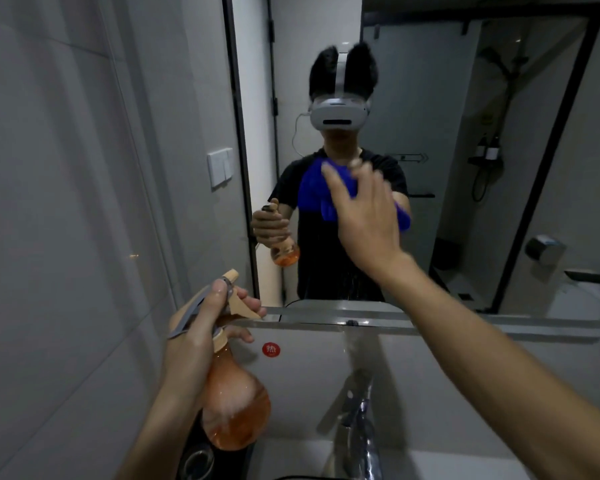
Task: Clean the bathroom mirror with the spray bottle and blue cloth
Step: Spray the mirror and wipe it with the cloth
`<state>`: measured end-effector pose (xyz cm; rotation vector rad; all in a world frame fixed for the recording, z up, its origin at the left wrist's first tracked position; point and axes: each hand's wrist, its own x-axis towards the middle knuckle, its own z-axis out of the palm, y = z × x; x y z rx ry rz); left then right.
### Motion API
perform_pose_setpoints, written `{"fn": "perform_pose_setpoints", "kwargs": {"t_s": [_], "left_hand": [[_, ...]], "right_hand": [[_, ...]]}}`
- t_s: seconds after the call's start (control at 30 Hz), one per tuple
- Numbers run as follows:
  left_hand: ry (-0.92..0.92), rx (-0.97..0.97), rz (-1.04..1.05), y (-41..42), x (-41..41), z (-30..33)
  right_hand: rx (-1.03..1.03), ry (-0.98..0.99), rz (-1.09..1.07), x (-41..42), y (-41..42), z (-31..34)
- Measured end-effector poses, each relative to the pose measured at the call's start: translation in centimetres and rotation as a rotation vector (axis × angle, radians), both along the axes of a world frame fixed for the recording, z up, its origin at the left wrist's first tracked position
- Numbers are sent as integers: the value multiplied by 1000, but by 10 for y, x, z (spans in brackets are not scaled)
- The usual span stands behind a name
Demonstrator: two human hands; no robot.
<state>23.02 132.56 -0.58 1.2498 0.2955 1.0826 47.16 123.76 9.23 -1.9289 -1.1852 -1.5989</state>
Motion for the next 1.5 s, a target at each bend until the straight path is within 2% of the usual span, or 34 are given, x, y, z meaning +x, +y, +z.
{"fn": "perform_pose_setpoints", "kwargs": {"t_s": [0.1, 0.2, 0.33, 0.4, 0.47, 0.53, 0.6, 0.7, 0.87, 0.97, 1.07, 1.23, 1.3, 1.4, 1.5], "left_hand": [[13, 9, -5, 1, 2, 0], [14, -1, -2, 2, 3, 0], [26, -44, 5, 4, 2, -4], [51, -54, 22, 6, 0, -5], [57, -39, 37, 7, -3, -5], [53, -23, 40, 8, -4, -4], [48, -24, 31, 6, -4, -4], [53, 5, 11, 3, 1, -1], [44, 20, 2, 1, 7, 1], [36, -1, 14, 7, 0, -1], [42, -28, 58, 16, -9, -3], [68, -62, 90, 23, -21, -11], [84, -58, 115, 24, -26, -14], [116, -26, 146, 24, -33, -18], [120, -42, 151, 25, -39, -23]], "right_hand": [[119, 95, 21, -4, 16, 39], [97, 130, 6, -16, 30, 5], [-263, 17, 84, -21, 21, -116], [-475, 52, 93, -17, 3, -167], [-578, 87, 78, -9, -14, -194], [-565, 67, 72, 1, -27, -192], [-444, 52, 68, 10, -32, -168], [-237, 48, 81, 10, -27, -104], [-55, 87, 64, -9, 10, 15], [82, 165, 94, -18, 29, 42], [-8, 111, 52, -27, 39, 1], [-463, 114, 99, -33, 24, -133], [-571, 142, 102, -31, 12, -166], [-606, 128, 99, -27, 3, -171], [-543, 123, 84, -25, 2, -155]]}}
